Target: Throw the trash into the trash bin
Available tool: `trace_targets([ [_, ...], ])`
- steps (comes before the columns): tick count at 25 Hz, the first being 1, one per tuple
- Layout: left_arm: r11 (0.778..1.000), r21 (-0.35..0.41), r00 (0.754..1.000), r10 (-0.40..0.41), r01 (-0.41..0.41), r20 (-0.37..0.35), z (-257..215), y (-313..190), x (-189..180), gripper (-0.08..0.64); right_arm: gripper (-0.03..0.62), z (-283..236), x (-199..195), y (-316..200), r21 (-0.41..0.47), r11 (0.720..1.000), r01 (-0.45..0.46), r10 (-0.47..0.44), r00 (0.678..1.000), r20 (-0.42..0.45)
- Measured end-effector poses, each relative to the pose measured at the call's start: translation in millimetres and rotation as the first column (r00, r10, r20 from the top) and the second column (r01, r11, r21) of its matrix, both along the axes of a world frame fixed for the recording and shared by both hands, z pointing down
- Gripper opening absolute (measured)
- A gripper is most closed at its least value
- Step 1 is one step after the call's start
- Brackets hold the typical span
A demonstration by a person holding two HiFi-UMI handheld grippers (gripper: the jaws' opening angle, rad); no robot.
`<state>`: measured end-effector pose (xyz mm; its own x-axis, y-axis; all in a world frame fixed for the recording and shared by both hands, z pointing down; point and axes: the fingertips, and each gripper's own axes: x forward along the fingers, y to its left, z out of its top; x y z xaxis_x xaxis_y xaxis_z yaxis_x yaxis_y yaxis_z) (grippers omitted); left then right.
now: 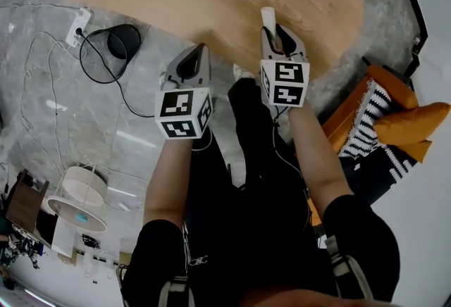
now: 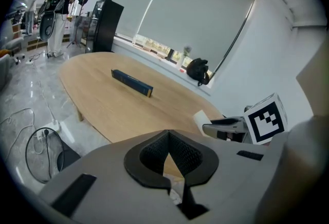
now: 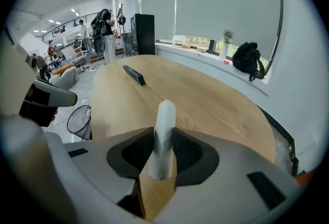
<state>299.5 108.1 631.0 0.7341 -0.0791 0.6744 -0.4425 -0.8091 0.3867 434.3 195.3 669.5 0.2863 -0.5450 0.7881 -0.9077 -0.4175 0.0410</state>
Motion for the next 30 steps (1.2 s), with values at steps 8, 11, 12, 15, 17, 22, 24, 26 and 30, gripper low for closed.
trace_targets([
  [8, 0.995, 0.040, 0.995, -0.090, 0.091, -0.031, -25.8, -26.6, -14.8, 0.012, 0.084, -55.6, -11.1, -32.9, 0.101, 0.993, 0.060, -0.057, 0.998, -0.029],
  [11, 0.990, 0.043, 0.990, -0.132, 0.134, -0.039, -32.1, -45.2, -34.7, 0.012, 0.078, -74.6, -31.6, -57.7, 0.137, 0.986, 0.094, -0.090, 0.995, -0.034],
  [12, 0.988, 0.043, 0.989, -0.145, 0.146, -0.040, -33.3, -51.1, -42.9, 0.012, 0.078, -79.5, -41.5, -66.6, 0.145, 0.983, 0.111, -0.108, 0.994, -0.029],
  [15, 0.983, 0.047, 0.983, -0.178, 0.180, -0.039, -36.2, -68.2, -69.8, 0.012, 0.077, -93.0, -74.5, -94.2, 0.174, 0.971, 0.167, -0.170, 0.985, 0.006],
  [17, 0.977, 0.054, 0.979, -0.202, 0.204, -0.038, -38.9, -81.8, -91.2, 0.012, 0.077, -100.9, -98.1, -113.8, 0.195, 0.961, 0.198, -0.206, 0.978, 0.021],
  [22, 0.950, 0.067, 0.952, -0.304, 0.306, -0.027, -41.0, -128.1, -165.4, 0.012, 0.077, -99.3, -175.0, -171.9, 0.218, 0.929, 0.299, -0.318, 0.947, 0.054],
  [24, 0.937, 0.068, 0.939, -0.342, 0.343, -0.020, -37.8, -146.9, -199.3, 0.012, 0.077, -93.8, -207.7, -196.7, 0.225, 0.916, 0.331, -0.354, 0.932, 0.071],
  [26, 0.923, 0.066, 0.925, -0.380, 0.380, -0.011, -32.1, -164.6, -236.2, 0.012, 0.077, -86.0, -244.2, -222.6, 0.236, 0.900, 0.366, -0.396, 0.914, 0.093],
  [30, 0.888, 0.054, 0.889, -0.457, 0.456, 0.018, -12.8, -192.4, -309.7, 0.012, 0.078, -58.0, -323.0, -269.5, 0.241, 0.850, 0.468, -0.505, 0.854, 0.123],
])
